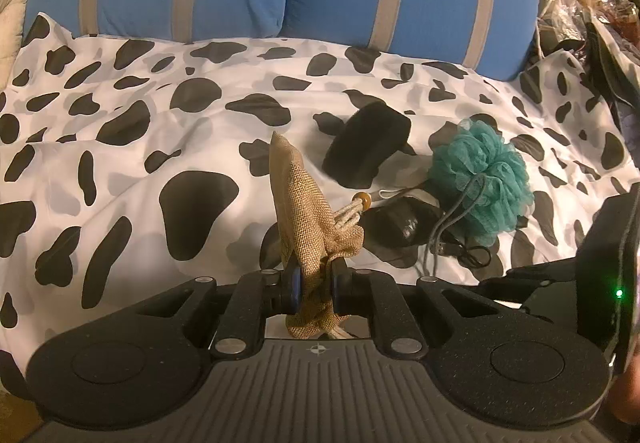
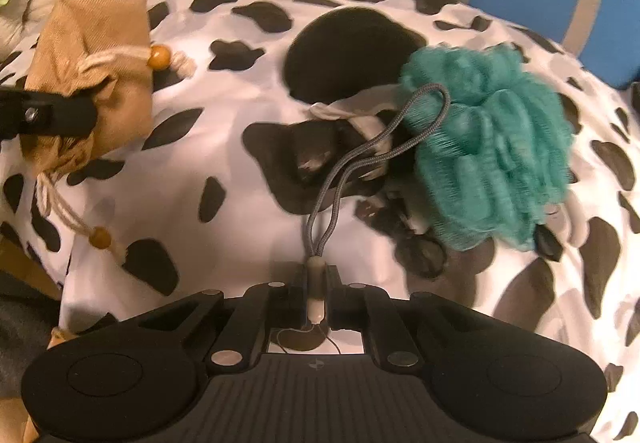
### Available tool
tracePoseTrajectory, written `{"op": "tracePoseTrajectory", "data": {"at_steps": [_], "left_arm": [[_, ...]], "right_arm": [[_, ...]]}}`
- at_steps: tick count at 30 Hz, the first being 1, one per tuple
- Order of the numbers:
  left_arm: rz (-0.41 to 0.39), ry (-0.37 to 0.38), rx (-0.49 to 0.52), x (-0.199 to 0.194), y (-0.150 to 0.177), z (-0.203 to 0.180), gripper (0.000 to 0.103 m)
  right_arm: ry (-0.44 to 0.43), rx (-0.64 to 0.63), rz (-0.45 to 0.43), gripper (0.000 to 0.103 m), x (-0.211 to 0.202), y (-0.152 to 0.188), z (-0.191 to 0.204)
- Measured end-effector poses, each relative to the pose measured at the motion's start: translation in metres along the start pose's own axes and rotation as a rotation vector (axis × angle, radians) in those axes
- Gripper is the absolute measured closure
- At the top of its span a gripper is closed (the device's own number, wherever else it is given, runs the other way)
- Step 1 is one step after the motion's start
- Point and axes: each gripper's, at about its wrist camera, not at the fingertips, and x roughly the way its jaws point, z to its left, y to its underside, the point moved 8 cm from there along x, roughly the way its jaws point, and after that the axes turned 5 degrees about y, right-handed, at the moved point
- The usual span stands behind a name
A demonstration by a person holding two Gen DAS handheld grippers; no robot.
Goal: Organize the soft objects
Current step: 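Lift the pouch with left gripper while right gripper lifts the cable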
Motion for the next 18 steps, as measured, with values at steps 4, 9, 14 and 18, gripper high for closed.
{"op": "tracePoseTrajectory", "data": {"at_steps": [4, 9, 14, 18], "left_arm": [[-0.003, 0.001, -0.009, -0.002, -0.002, -0.002, 0.089], [-0.008, -0.024, 0.009, -0.007, -0.003, -0.006, 0.089], [-0.017, -0.059, 0.055, -0.017, -0.003, -0.017, 0.089], [-0.019, -0.080, 0.075, -0.022, -0.003, -0.024, 0.089]], "right_arm": [[0.004, 0.038, -0.045, 0.093, -0.012, -0.007, -0.010], [0.013, 0.063, -0.101, 0.093, -0.030, -0.011, -0.020], [0.027, 0.080, -0.139, 0.093, -0.046, -0.012, -0.030], [0.024, 0.095, -0.168, 0.093, -0.059, -0.011, -0.035]]}}
